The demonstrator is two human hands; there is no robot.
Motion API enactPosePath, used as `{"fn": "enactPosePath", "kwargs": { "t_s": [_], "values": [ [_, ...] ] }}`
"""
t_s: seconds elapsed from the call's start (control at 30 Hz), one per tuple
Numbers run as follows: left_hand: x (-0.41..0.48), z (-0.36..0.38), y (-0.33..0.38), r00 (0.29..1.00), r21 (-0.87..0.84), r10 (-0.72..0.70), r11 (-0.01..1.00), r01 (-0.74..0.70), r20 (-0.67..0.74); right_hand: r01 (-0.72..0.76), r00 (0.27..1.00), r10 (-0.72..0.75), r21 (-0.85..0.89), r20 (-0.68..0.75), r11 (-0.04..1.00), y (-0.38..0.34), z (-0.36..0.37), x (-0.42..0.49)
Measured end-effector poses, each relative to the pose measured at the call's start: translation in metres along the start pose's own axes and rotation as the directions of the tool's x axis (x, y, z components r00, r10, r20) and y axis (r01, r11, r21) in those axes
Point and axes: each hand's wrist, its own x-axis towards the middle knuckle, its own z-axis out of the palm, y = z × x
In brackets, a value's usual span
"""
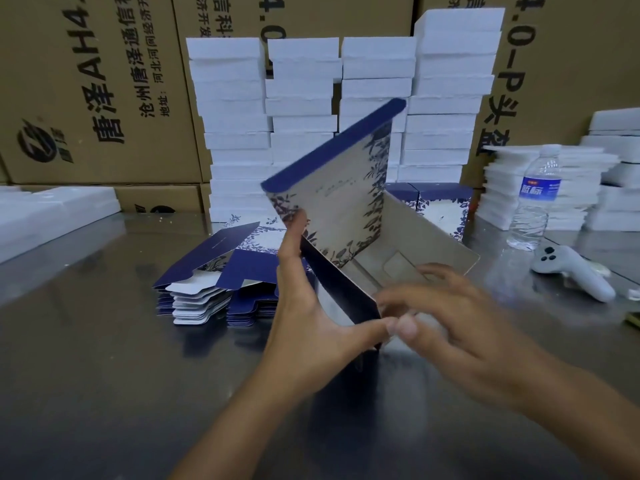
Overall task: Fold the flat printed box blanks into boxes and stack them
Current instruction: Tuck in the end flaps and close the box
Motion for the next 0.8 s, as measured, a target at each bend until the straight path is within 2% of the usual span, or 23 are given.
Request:
{"fn": "enactPosePath", "kwargs": {
  "t_s": [0.07, 0.13, 0.2, 0.27, 0.33, 0.4, 0.47, 0.57, 0.67, 0.8],
  "values": [
    [0.000, 0.000, -0.001, 0.999, -0.008, -0.030, 1.000, 0.030, 0.021, 0.015, 0.999, -0.021, -0.122, -0.049, 0.992, 0.002, 0.009, -0.003],
    [0.001, -0.001, 0.001, 0.998, 0.004, -0.051, 0.999, 0.051, 0.027, 0.004, 0.985, -0.035, -0.180, -0.171, 0.984, 0.004, 0.017, -0.003],
    [0.001, -0.002, 0.004, 0.996, -0.001, -0.076, 0.997, 0.076, 0.037, -0.015, 0.948, -0.028, -0.134, -0.318, 0.991, 0.002, 0.025, 0.000],
    [0.001, -0.001, 0.005, 0.997, -0.024, -0.066, 0.997, 0.067, 0.050, -0.013, 0.898, 0.004, -0.017, -0.439, 1.000, -0.002, 0.032, 0.001],
    [0.002, 0.000, 0.004, 0.998, -0.087, -0.030, 0.996, 0.034, 0.046, -0.009, 0.859, 0.051, 0.085, -0.509, 0.996, -0.003, 0.036, 0.002],
    [0.004, 0.001, 0.002, 1.000, -0.132, -0.019, 0.991, 0.020, 0.007, -0.007, 0.827, 0.053, 0.084, -0.560, 0.996, -0.001, 0.038, 0.002],
    [0.005, 0.001, 0.000, 0.998, -0.100, -0.029, 0.995, 0.024, -0.051, -0.028, 0.801, -0.016, -0.065, -0.599, 0.997, 0.001, 0.038, 0.002],
    [0.005, 0.002, -0.001, 0.997, -0.062, -0.050, 0.997, 0.046, -0.066, -0.116, 0.814, -0.060, -0.263, -0.577, 0.958, 0.007, 0.038, -0.001],
    [0.003, 0.003, 0.000, 0.997, -0.043, -0.060, 0.997, 0.058, -0.050, -0.170, 0.834, -0.018, -0.288, -0.551, 0.942, 0.014, 0.038, -0.004],
    [0.002, 0.005, -0.003, 0.998, 0.055, 0.009, 0.998, -0.005, -0.066, -0.175, 0.807, -0.014, -0.262, -0.590, 0.949, 0.019, 0.039, -0.006]
  ]
}}
